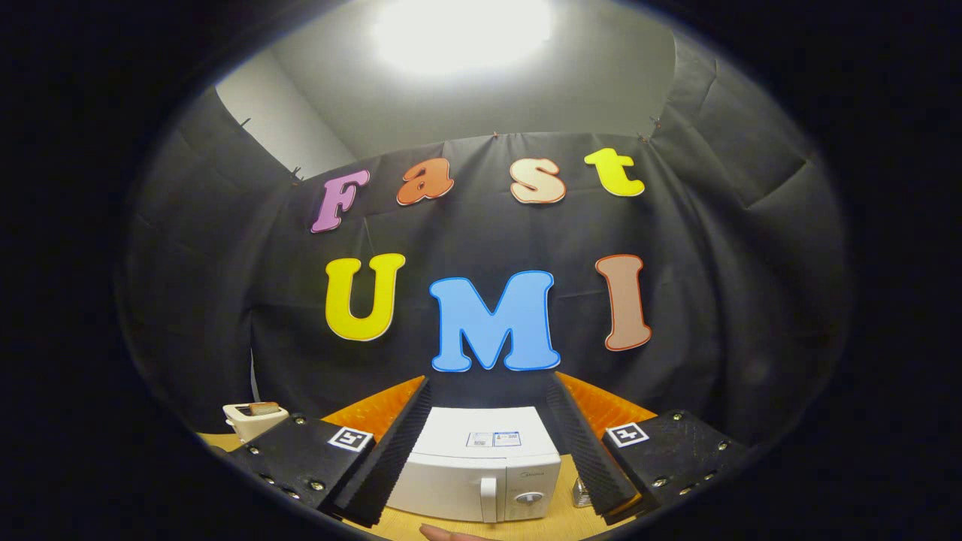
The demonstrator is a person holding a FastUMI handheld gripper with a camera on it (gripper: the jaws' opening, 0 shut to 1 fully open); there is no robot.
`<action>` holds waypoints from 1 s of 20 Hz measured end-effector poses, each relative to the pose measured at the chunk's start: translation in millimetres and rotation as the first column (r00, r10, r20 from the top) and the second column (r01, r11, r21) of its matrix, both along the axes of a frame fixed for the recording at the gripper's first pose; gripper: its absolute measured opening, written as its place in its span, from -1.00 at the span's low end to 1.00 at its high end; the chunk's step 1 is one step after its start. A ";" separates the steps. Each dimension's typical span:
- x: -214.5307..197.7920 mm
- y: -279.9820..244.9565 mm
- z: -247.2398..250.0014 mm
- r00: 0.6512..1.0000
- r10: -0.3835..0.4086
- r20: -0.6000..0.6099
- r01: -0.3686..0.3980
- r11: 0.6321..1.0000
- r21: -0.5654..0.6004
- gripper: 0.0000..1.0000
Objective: Open the microwave, put the food inside, and close the microwave door.
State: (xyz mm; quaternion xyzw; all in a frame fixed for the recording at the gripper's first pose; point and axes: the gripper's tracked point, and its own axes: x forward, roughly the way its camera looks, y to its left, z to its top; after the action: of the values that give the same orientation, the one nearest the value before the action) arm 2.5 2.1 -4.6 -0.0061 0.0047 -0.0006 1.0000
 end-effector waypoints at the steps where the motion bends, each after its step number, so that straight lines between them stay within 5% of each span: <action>1: 0.5 -0.7 -0.7 1.000 -0.002 -0.001 0.002 1.000 -0.003 0.94; 12: -2.9 5.1 -25.6 1.000 0.003 -0.031 -0.003 1.000 0.013 0.95; 20: -0.5 -5.0 -107.1 0.997 0.030 -0.068 -0.034 0.998 -0.056 0.95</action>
State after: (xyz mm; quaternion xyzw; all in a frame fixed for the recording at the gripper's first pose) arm 2.0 -2.9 -111.7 -0.0347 0.0383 0.0154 0.9985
